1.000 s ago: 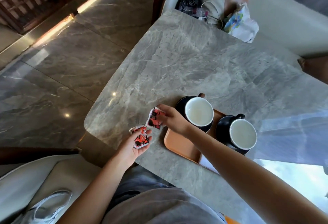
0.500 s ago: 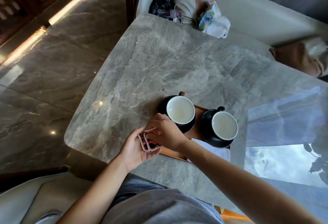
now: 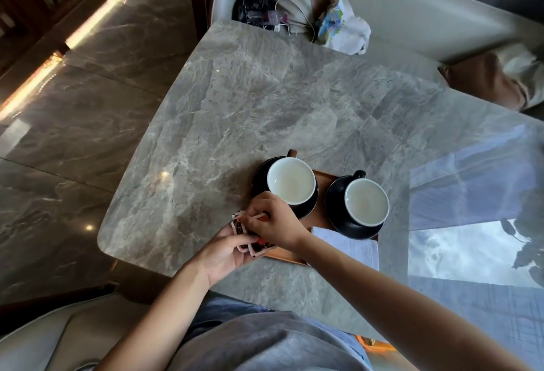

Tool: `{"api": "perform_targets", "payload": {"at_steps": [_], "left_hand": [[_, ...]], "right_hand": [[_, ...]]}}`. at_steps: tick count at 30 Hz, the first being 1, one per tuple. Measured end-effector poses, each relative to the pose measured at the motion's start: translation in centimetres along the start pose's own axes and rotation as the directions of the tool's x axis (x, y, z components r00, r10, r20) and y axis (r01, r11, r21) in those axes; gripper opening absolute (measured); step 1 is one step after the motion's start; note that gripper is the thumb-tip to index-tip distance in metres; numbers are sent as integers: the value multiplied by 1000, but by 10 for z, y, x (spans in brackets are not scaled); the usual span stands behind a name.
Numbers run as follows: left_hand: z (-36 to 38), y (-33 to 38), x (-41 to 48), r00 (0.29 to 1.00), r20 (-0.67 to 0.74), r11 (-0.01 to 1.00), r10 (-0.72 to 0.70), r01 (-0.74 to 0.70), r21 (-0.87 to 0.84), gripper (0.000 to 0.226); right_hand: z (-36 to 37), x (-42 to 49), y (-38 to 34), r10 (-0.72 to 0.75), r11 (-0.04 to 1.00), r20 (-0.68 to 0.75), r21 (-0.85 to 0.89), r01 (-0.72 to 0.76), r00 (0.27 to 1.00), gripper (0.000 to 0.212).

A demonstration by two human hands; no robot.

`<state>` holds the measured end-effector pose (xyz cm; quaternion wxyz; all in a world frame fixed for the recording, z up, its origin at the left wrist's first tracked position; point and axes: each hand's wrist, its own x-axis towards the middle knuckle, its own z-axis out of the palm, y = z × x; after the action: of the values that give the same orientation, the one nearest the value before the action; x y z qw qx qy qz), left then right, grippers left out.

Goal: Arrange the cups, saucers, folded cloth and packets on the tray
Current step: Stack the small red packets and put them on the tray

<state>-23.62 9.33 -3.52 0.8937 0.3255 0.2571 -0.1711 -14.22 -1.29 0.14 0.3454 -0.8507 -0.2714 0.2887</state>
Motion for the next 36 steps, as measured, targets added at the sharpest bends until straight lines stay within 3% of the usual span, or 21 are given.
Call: {"api": "perform_targets", "payload": {"at_steps": [9, 12, 15, 17, 19, 21, 23, 28, 32, 36], "left_hand": [[15, -4, 11, 999, -37, 990, -11, 16, 138, 37], [16, -4, 14, 999, -37, 990, -23, 28, 136, 36], [16, -1, 15, 998, -46, 996, -30, 33, 79, 34], [15, 0, 15, 996, -59, 998, -59, 60, 17, 30], [13, -2, 16, 990, -105, 995, -95, 94, -15, 26], [14, -5, 17, 982, -142, 992, -124, 118, -47, 24], [17, -8, 17, 981, -143, 991, -129, 122, -57, 22], [25, -13, 17, 988, -129, 996, -83, 85, 10, 21], [31, -17, 16, 987, -156, 996, -48, 59, 64, 25], [29, -16, 12, 986, -137, 995, -97, 98, -1, 12]], "right_hand": [[3, -7, 5, 76, 995, -154, -52, -85, 985, 16], [1, -8, 8, 86, 996, -157, 19, -84, 984, 19], [-5, -14, 11, 1, 991, -139, 134, 18, 990, 10], [-12, -21, 13, -99, 992, -86, 69, 105, 991, 28], [-17, -26, 16, -196, 970, 48, -139, 201, 979, 57], [-19, -30, 21, -202, 886, 214, -377, 271, 956, 87], [-18, -32, 26, -169, 821, 282, -491, 293, 945, 97], [-12, -33, 26, -214, 818, 151, -513, 261, 965, 84], [-7, -34, 27, -228, 797, 126, -545, 259, 965, 76], [-11, -35, 26, -222, 841, 140, -473, 262, 965, 71]]}}
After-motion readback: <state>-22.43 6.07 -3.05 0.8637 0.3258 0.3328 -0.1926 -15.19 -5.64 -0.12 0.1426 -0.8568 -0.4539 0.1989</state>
